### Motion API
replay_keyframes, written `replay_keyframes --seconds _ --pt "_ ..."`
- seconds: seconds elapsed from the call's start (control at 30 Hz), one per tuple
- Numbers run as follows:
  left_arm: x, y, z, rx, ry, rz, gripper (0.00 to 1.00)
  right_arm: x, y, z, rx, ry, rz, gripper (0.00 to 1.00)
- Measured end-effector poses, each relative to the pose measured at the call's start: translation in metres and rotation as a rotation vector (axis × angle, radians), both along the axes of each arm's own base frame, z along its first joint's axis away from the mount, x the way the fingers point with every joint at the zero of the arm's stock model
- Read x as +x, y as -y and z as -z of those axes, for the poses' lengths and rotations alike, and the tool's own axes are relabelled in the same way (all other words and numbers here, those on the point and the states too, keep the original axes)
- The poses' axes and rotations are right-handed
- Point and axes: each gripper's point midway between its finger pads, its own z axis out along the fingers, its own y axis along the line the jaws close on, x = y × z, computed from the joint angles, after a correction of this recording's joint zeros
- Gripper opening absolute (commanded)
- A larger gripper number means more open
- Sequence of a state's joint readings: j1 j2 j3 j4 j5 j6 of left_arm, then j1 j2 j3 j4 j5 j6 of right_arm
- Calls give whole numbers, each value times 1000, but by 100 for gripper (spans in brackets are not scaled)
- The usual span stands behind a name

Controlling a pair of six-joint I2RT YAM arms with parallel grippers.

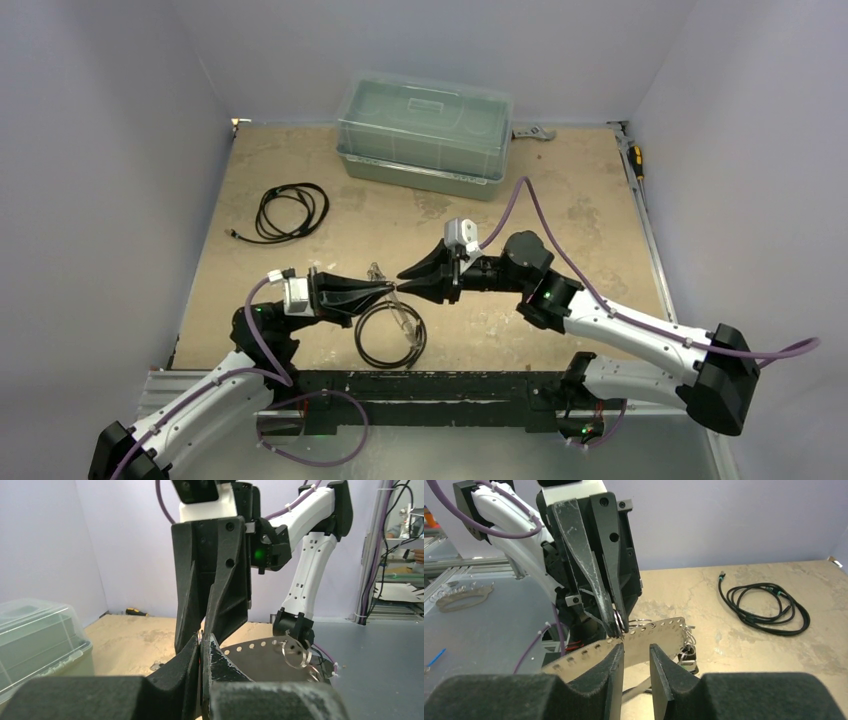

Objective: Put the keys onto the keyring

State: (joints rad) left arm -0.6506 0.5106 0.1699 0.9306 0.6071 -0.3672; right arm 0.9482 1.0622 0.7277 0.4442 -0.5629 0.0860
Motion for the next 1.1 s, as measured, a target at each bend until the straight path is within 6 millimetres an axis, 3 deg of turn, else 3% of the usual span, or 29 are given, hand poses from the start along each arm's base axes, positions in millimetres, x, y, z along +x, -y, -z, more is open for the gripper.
replay_keyframes --seconds 0.2,1.1 --pt "-9 0 -5 -9 27 37 0 -4 -3 9 -25 -14 -30 28" --pt "-14 5 -1 6 30 93 0 -21 -2 4 -17 6 -107 28"
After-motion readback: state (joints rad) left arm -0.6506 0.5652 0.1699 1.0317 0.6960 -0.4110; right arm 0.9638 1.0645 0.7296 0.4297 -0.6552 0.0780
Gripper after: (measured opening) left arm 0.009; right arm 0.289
